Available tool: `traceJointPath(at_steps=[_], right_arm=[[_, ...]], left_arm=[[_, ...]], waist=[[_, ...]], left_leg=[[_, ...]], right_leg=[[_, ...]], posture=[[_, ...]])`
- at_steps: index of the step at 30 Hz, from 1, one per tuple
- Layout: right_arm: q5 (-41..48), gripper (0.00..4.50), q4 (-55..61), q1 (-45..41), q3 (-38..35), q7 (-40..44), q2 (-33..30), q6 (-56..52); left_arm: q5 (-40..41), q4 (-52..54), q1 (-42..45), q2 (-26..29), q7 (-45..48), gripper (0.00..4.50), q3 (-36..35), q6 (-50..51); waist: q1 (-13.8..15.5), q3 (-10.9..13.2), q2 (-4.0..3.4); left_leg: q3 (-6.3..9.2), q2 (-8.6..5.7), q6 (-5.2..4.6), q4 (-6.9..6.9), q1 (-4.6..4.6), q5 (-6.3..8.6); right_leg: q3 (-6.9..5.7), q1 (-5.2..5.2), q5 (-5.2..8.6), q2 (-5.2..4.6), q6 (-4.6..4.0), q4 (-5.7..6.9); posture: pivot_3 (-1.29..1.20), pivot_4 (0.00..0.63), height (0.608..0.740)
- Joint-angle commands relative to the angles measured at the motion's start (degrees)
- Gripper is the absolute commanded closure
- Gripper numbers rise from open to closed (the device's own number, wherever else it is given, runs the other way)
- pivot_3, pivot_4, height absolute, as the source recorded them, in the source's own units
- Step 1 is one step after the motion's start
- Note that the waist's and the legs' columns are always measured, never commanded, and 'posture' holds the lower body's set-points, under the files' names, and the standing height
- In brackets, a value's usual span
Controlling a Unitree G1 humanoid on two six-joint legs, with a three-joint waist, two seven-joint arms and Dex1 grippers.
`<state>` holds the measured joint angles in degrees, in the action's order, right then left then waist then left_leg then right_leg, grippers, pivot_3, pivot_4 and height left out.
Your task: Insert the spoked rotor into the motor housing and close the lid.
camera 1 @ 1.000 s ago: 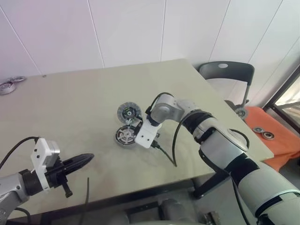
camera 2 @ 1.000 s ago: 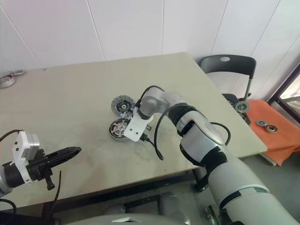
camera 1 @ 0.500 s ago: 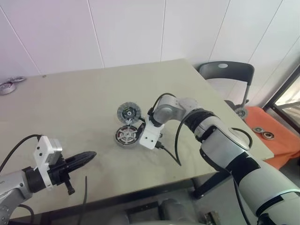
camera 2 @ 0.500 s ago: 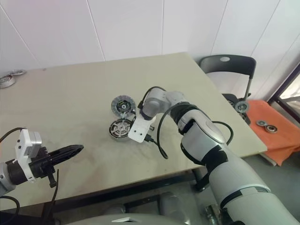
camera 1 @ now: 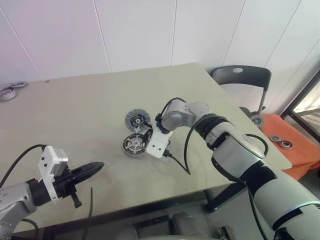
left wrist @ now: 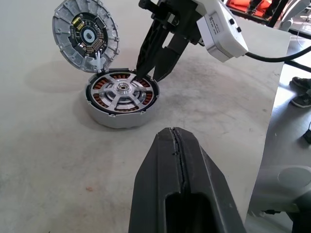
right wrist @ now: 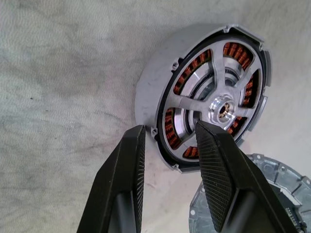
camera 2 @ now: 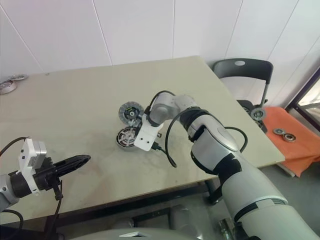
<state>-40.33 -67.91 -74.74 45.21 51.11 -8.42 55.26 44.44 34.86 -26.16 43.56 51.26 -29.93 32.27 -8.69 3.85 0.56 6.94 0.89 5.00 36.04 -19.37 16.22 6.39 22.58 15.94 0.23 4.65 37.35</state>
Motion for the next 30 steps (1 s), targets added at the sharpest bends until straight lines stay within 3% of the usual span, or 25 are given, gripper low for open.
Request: traceJointPath(at_steps=[1, 10, 17, 30], right_arm=[[-0.32, 2.79, 0.02, -2.18, -0.1, -0.26, 0.36, 1.11], [-0.52, 2.79, -0.04, -1.64, 0.18, -0.07, 0.93, 2.65], [2.19, 4.47, 0.01, -0.64, -1.12, 2.75, 1.7, 3.68], [3.14, 4.47, 0.73, -1.04, -1.81, 3.7, 2.8, 1.56]], left_arm=[[0.53, 0.93, 0.48, -0.08, -0.29, 4.5, 0.09, 0.0], [0.71, 1.67, 0.13, -0.6, -1.09, 4.5, 0.15, 0.14], [0.89, 2.43, -0.83, -1.19, -1.72, 4.5, -0.09, 0.18], [1.09, 2.26, 0.03, -1.81, -2.4, 4.5, 0.68, 0.49]], waist=[[0.0, 0.0, 0.0], [0.03, -0.01, 0.01], [-0.22, -0.03, 0.04], [-0.15, -0.03, 0.04]], left_leg=[[0.0, 0.0, 0.0, 0.0, 0.0, 0.0], [0.0, 0.0, 0.0, 0.02, 0.0, 0.0], [0.0, 0.01, 0.0, 0.02, 0.15, 0.0], [0.02, 0.02, -0.01, 0.09, 0.27, -0.01]], right_leg=[[0.0, 0.0, 0.0, 0.0, 0.0, 0.0], [0.0, 0.0, -0.02, 0.0, 0.03, 0.02], [0.01, -0.11, -0.03, 0.03, 0.03, 0.06], [0.01, -0.19, 0.01, 0.07, -0.03, 0.2]], posture=[[0.0, 0.0, 0.74], [0.0, 0.0, 0.74], [0.0, 0.0, 0.74], [0.0, 0.0, 0.74]])
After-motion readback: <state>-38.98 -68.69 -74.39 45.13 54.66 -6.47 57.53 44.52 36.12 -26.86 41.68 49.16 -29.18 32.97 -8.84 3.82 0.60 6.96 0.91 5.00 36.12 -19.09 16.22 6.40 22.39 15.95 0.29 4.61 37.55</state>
